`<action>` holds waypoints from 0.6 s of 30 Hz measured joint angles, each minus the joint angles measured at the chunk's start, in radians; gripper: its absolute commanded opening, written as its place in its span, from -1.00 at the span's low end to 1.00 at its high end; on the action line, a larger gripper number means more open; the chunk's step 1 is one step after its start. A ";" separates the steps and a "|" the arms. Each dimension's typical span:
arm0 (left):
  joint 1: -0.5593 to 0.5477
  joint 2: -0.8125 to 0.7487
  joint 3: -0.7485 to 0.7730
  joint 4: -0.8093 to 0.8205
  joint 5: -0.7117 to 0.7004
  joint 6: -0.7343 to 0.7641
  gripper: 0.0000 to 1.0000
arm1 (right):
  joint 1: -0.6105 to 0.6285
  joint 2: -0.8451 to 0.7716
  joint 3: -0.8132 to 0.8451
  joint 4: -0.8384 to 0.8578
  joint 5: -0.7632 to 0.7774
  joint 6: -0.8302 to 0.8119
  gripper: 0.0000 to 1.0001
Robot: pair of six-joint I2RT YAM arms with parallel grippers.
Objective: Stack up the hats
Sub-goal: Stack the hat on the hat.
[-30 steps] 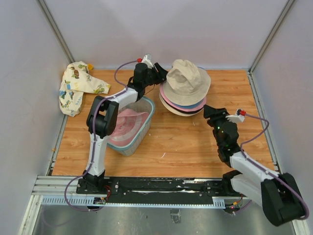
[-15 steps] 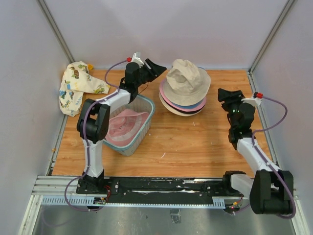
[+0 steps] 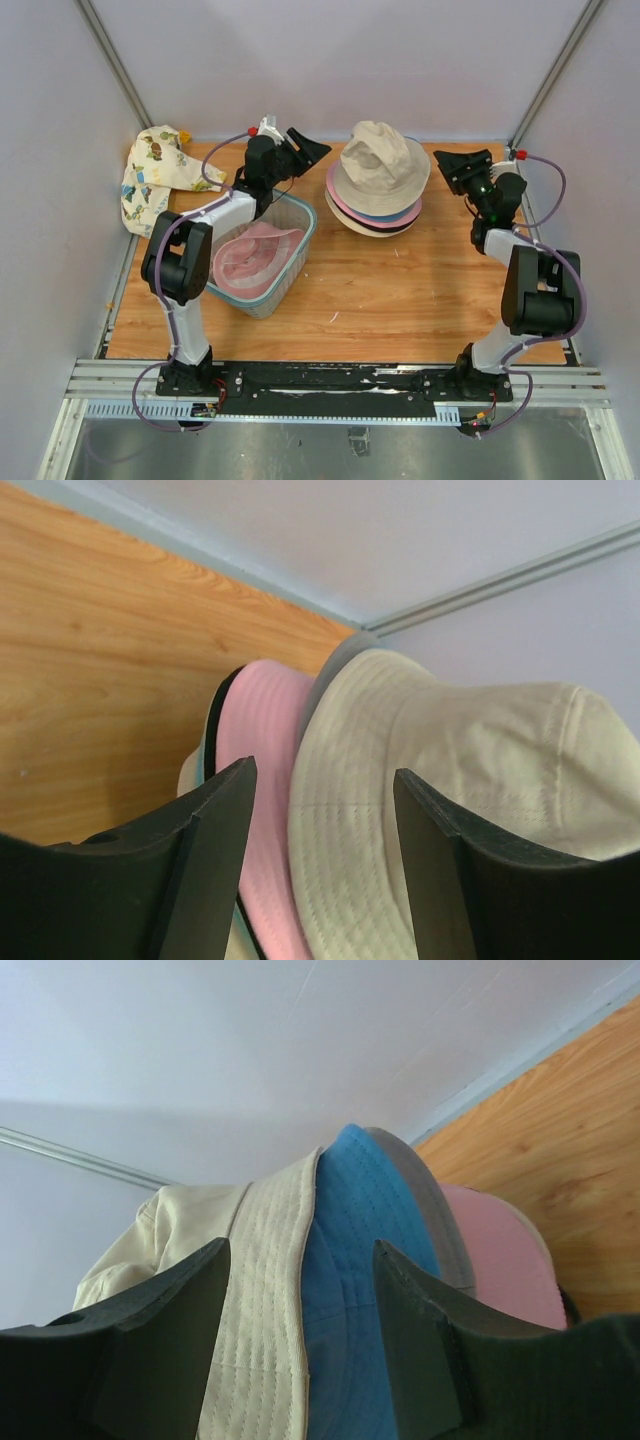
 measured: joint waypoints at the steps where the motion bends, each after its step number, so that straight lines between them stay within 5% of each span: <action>1: 0.000 -0.003 -0.010 -0.002 0.004 -0.002 0.23 | 0.000 0.019 0.010 0.013 -0.020 0.014 0.19; 18: -0.014 -0.009 -0.076 -0.009 0.043 -0.010 0.23 | 0.016 0.166 0.133 0.086 -0.144 0.103 0.18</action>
